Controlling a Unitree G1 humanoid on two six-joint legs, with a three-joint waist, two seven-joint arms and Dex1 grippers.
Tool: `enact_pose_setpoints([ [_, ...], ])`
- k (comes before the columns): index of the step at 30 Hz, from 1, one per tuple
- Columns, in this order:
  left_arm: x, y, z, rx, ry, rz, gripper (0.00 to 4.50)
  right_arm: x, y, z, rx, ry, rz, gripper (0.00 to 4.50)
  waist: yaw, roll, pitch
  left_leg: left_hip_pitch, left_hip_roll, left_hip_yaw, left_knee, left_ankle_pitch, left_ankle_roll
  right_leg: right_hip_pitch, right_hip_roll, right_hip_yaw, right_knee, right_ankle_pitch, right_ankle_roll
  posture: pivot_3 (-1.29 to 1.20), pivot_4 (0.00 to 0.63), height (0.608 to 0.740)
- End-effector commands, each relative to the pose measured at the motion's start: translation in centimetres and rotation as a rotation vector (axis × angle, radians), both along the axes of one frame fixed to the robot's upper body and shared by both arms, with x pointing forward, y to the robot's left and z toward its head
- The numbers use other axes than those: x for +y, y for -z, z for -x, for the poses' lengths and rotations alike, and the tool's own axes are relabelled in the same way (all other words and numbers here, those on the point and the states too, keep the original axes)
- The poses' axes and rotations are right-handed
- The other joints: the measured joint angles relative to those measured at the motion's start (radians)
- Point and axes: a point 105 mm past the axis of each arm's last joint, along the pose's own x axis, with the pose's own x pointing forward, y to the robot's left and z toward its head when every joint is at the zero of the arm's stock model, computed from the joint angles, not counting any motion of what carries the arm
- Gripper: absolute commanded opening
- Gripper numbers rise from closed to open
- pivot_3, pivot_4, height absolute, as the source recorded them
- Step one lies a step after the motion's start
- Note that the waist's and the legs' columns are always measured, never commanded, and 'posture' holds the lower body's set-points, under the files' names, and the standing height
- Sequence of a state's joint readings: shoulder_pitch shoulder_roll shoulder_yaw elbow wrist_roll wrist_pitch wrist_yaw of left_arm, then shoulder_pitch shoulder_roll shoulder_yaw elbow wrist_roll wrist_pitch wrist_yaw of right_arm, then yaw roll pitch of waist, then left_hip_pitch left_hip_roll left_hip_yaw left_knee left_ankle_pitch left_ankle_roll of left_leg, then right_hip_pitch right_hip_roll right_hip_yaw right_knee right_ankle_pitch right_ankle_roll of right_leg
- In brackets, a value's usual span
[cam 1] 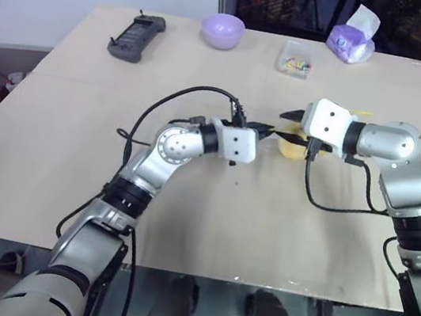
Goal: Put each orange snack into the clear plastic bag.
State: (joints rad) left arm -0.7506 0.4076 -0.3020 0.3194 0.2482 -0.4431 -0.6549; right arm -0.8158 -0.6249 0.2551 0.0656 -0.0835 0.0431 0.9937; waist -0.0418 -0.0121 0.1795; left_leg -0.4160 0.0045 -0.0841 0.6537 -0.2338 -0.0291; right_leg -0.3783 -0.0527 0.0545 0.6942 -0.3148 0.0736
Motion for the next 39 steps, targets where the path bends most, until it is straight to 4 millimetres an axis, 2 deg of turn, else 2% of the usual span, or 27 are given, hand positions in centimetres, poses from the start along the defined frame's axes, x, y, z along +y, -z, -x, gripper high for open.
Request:
enact_pose_setpoints([
  [1,-0.70,-1.70,0.98,-0.054,0.045,0.041,0.00,0.06,-1.17,-0.03,-0.058,-0.002,0.000,1.67,0.000,0.000,0.000,0.000,0.000,0.000,0.000,0.000,0.000,0.000,0.000,0.000,0.000,0.000,0.000,0.00,0.150,0.740],
  [6,-0.62,-1.54,0.94,-0.049,0.042,0.040,0.00,0.31,-1.31,0.26,-0.058,-0.019,-0.005,1.67,0.000,0.000,0.000,0.000,0.000,0.000,0.000,0.000,0.000,0.000,0.000,0.000,0.000,0.000,0.000,0.00,0.150,0.740],
  [8,-0.64,-1.56,0.93,-0.048,0.041,0.042,0.00,0.41,-1.17,0.40,-0.053,-0.027,-0.001,1.12,0.000,0.000,0.000,0.000,0.000,0.000,0.000,0.000,0.000,0.000,0.000,0.000,0.000,0.000,0.000,0.00,0.150,0.740],
  [9,-0.65,-1.59,0.93,-0.048,0.041,0.043,0.00,0.44,-1.12,0.42,-0.053,-0.028,-0.001,0.54,0.000,0.000,0.000,0.000,0.000,0.000,0.000,0.000,0.000,0.000,0.000,0.000,0.000,0.000,0.000,0.00,0.150,0.740],
  [10,-0.64,-1.60,0.90,-0.048,0.040,0.043,0.00,0.48,-1.05,0.45,-0.051,-0.029,-0.001,0.40,0.000,0.000,0.000,0.000,0.000,0.000,0.000,0.000,0.000,0.000,0.000,0.000,0.000,0.000,0.000,0.00,0.150,0.740],
  [26,-0.57,-1.34,0.83,-0.038,0.038,0.040,0.00,0.66,-0.74,0.69,-0.044,-0.038,0.002,0.40,0.000,0.000,0.000,0.000,0.000,0.000,0.000,0.000,0.000,0.000,0.000,0.000,0.000,0.000,0.000,0.00,0.150,0.740],
  [27,-0.57,-1.31,0.82,-0.037,0.038,0.039,0.00,0.67,-0.72,0.73,-0.042,-0.040,0.003,0.19,0.000,0.000,0.000,0.000,0.000,0.000,0.000,0.000,0.000,0.000,0.000,0.000,0.000,0.000,0.000,0.00,0.150,0.740],
  [31,-0.60,-1.28,0.83,-0.036,0.040,0.037,0.00,0.62,-0.80,0.71,-0.046,-0.034,-0.001,0.19,0.000,0.000,0.000,0.000,0.000,0.000,0.000,0.000,0.000,0.000,0.000,0.000,0.000,0.000,0.000,0.00,0.150,0.740],
  [39,-0.08,-1.07,0.45,-0.032,0.017,0.034,0.00,-0.30,-0.92,0.12,-0.053,0.009,0.004,0.19,0.000,0.000,0.000,0.000,0.000,0.000,0.000,0.000,0.000,0.000,0.000,0.000,0.000,0.000,0.000,0.00,0.150,0.740],
])
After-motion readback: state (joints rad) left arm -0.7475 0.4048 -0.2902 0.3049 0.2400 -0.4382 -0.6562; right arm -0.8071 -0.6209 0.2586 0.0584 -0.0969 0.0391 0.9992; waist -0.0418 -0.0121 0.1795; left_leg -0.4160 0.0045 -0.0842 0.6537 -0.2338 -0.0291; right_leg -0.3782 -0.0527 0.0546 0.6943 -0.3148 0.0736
